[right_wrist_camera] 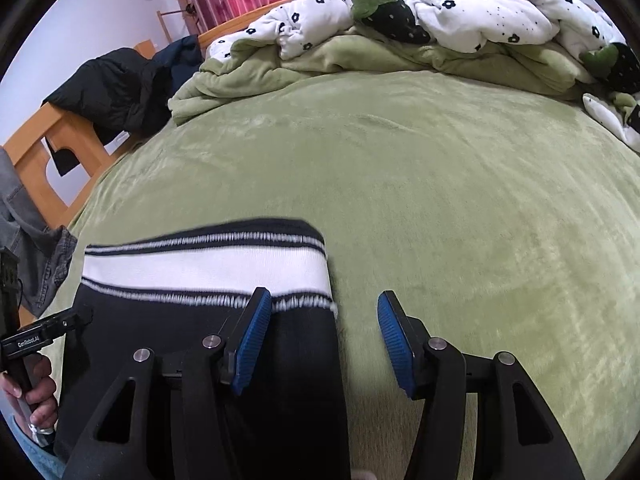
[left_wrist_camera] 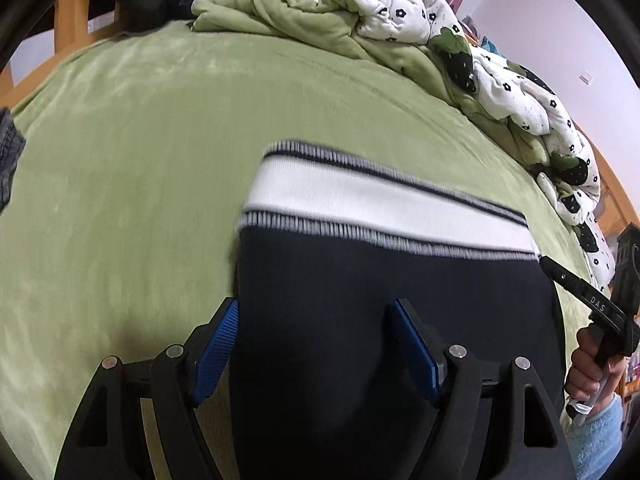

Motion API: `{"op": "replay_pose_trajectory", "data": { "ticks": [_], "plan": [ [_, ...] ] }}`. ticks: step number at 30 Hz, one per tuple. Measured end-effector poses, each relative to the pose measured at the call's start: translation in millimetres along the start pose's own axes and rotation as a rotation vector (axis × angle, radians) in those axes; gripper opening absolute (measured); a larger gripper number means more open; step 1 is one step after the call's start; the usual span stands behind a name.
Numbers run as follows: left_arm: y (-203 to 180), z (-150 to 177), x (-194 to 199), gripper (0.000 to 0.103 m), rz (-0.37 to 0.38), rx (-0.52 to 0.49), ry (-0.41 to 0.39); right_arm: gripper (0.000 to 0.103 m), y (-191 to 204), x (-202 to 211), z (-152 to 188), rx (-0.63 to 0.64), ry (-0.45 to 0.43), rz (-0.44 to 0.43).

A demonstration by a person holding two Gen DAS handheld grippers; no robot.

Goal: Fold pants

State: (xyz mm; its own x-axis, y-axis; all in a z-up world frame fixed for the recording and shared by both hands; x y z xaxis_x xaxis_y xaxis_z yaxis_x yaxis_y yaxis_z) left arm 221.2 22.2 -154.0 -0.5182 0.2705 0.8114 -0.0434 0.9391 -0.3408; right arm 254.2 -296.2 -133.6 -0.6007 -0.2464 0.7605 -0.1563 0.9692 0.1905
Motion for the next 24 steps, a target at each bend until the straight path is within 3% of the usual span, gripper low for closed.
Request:
{"op": "replay_pose_trajectory", "data": {
  "ticks": [6,12,18,24],
  "plan": [
    [6.2,30.0,13.0,0.075,0.005,0.009,0.034,0.054,1.4,22.0,26.5,-0.008,0.007,0.014],
    [16.6,67.0,33.6,0.074,0.093,0.093,0.058,0.054,2.6,50.5,61.7,-0.054,0.024,-0.001],
    [7.4,101.5,59.8,0.075,0.059,0.064,0.024,0.054,12.9,70.6,93.5,0.021,0.045,0.036],
    [-1.9,120.4,71.5,0.075,0.019,0.052,0.046,0.054,26.4,93.3,112.0,0.058,0.058,0.052]
  ]
}}
Point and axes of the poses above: each gripper's, at about its wrist camera, not at the fingertips, and x roughly against the way its jaws point, y to its left, z to its underside, the point moved 5 cm from there along -x, roughly the way its jaws point, and after that the axes turned 5 degrees about x, right-handed, at the moved point
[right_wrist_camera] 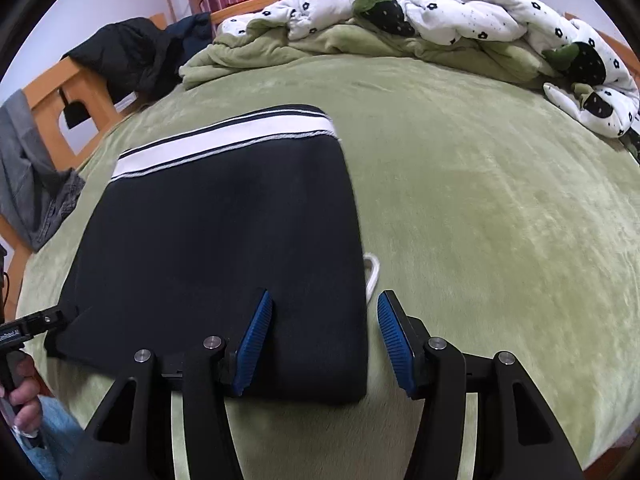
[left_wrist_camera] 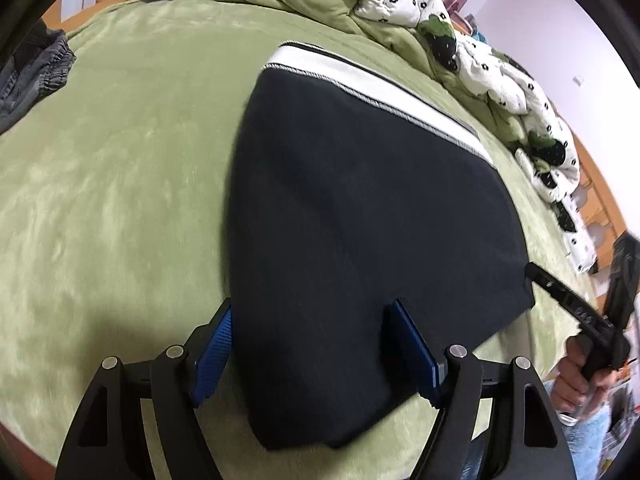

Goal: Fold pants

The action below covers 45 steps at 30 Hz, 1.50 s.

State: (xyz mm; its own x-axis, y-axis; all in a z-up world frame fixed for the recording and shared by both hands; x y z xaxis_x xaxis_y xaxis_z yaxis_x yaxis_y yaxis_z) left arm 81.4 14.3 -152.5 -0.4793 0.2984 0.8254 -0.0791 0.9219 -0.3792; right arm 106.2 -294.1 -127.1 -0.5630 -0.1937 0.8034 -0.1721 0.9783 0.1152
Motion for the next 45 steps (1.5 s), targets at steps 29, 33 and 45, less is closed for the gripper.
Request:
{"op": "replay_pose_trajectory", "data": {
  "ticks": [29,33,45],
  "plan": [
    [-84.1,60.9,165.9,0.084,-0.198,-0.129,-0.339,0.091,34.1,180.2,34.1,0.014,-0.219,0.085],
    [-89.0,67.0,166.4,0.084,-0.183,-0.121,-0.322,0.095,41.6,183.1,44.0,0.05,-0.216,0.104],
    [-103.4,74.1,170.6,0.084,-0.204,-0.172,-0.36,0.095,57.5,185.4,48.7,0.076,-0.227,0.107]
  ]
}}
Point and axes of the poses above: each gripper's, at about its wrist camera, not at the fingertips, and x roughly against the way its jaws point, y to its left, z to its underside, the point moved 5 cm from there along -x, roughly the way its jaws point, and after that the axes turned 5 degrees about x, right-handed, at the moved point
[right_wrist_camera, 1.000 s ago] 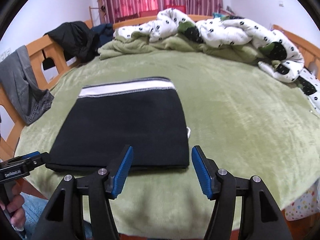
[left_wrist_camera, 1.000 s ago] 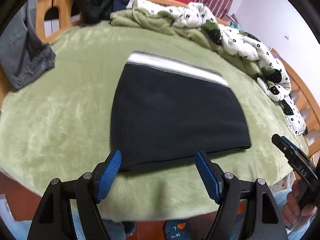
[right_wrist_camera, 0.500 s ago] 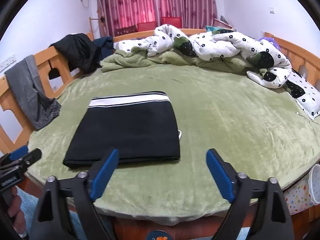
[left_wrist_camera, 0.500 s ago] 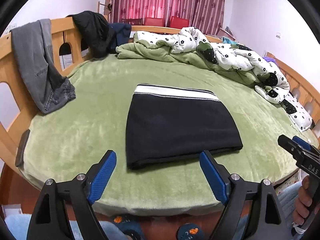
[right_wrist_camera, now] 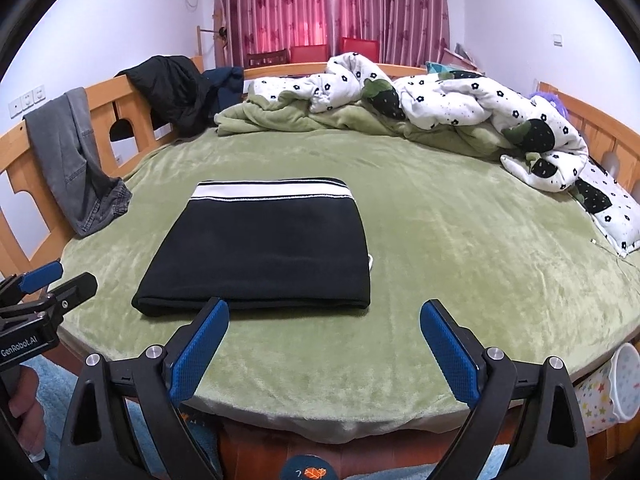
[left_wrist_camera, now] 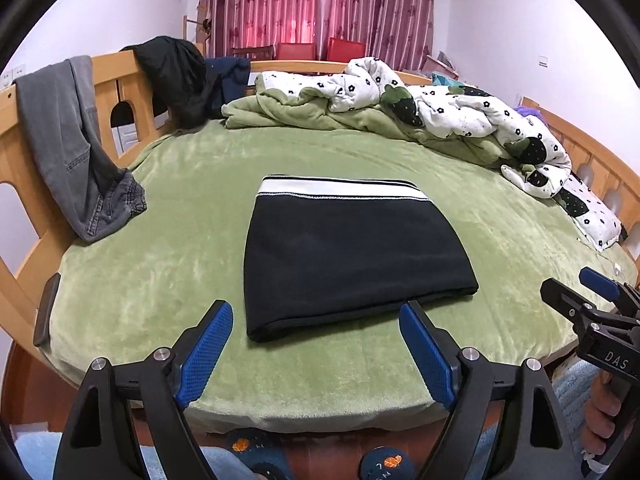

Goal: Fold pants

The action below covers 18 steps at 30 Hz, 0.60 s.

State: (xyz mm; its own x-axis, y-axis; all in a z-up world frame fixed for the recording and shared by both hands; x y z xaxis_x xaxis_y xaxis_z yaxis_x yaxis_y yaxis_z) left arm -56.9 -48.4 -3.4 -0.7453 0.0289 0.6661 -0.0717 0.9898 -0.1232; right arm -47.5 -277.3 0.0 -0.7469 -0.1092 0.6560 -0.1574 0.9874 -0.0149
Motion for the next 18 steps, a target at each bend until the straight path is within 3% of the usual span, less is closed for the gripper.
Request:
{"op": "replay_pose_trajectory", "data": {
  "ticks": [18],
  "plan": [
    [7.0,1.2,0.9,0.084,0.007,0.031,-0.003,0.095,-1.9,-3.5,0.3,-0.03,0.009,0.001]
  ]
}}
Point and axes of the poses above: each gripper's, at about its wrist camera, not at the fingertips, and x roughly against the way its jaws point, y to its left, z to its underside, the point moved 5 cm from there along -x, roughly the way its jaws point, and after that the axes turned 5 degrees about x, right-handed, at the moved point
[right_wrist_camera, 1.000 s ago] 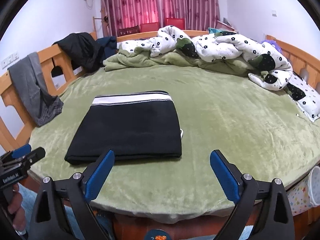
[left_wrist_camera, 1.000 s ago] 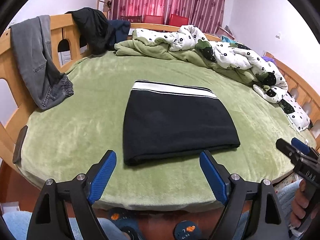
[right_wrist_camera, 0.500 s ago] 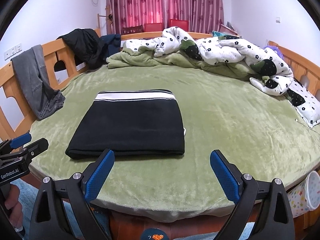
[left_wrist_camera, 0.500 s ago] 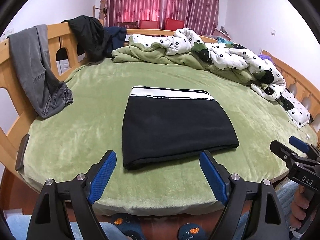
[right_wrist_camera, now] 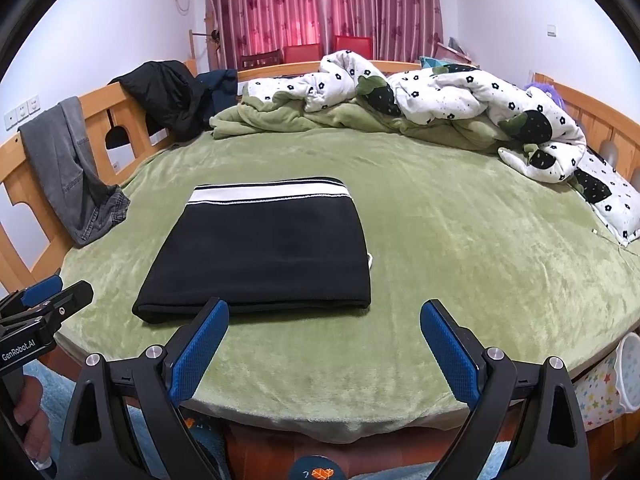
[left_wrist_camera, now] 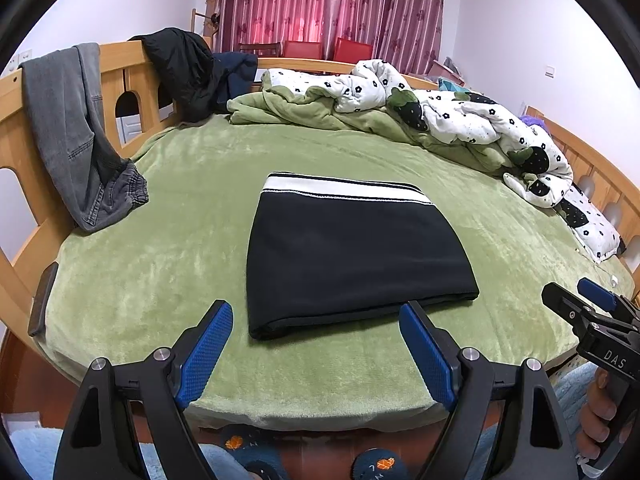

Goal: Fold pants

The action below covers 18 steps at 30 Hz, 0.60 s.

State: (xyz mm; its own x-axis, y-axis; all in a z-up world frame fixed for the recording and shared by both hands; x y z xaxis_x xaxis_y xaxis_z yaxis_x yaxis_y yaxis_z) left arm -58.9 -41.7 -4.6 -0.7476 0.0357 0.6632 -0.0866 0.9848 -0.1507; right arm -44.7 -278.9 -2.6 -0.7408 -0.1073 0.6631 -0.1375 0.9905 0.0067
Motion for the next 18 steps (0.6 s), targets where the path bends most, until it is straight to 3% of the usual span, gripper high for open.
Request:
{"op": "replay_pose_trajectory", "data": {
  "ticks": [18],
  "plan": [
    [-2.8,0.4,4.6,0.084,0.002,0.004,-0.017,0.095,4.2,0.5,-3.6,-0.002,-0.007,0.009]
  ]
}}
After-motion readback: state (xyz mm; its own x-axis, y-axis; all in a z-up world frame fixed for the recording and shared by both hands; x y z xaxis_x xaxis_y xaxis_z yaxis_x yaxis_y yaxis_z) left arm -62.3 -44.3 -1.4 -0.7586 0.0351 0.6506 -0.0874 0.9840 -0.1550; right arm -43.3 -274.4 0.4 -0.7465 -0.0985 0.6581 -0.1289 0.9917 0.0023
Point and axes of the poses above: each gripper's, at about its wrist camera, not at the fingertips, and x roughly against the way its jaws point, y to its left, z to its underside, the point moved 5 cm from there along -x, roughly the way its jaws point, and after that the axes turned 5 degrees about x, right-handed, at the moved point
